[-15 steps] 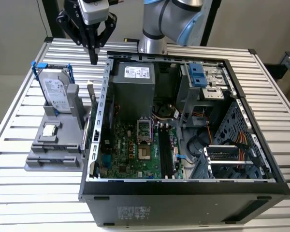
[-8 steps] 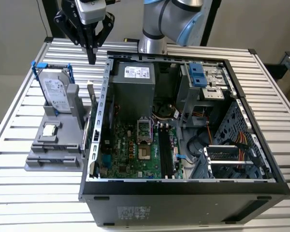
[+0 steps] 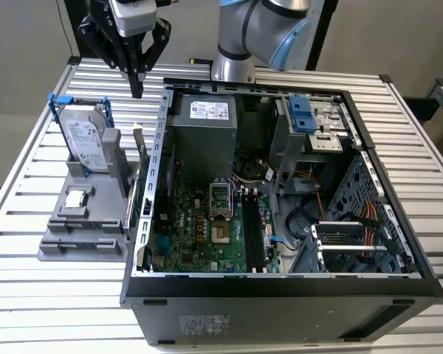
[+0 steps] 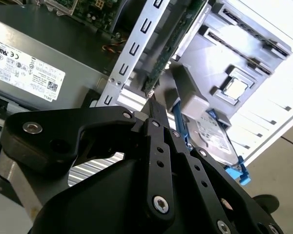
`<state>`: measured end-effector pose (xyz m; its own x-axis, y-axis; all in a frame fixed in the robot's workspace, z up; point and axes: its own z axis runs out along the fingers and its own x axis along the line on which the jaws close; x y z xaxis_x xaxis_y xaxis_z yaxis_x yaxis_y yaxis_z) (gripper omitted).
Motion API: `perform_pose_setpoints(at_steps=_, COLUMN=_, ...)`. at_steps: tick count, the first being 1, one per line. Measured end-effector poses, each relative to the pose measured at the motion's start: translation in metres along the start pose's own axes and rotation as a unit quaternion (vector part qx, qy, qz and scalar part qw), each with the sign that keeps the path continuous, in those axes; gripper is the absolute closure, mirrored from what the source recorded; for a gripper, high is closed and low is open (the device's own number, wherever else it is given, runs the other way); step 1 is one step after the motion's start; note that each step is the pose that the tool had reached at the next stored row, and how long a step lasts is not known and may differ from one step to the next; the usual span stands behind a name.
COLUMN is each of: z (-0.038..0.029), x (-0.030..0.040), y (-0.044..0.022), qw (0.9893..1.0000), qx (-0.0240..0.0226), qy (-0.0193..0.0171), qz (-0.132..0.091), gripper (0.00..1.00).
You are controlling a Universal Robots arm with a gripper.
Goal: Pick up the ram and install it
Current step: 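Reach for the ram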
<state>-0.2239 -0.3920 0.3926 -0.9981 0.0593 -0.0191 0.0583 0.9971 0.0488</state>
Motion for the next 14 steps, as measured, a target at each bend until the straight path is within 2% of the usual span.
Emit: perform_pose_setpoints(at_steps=14, z=-0.0002, x=0.0097, y=0.0005, qw=1.0000, qx=0.0000, qy=0.0001, qz=-0.001, gripper=1.00)
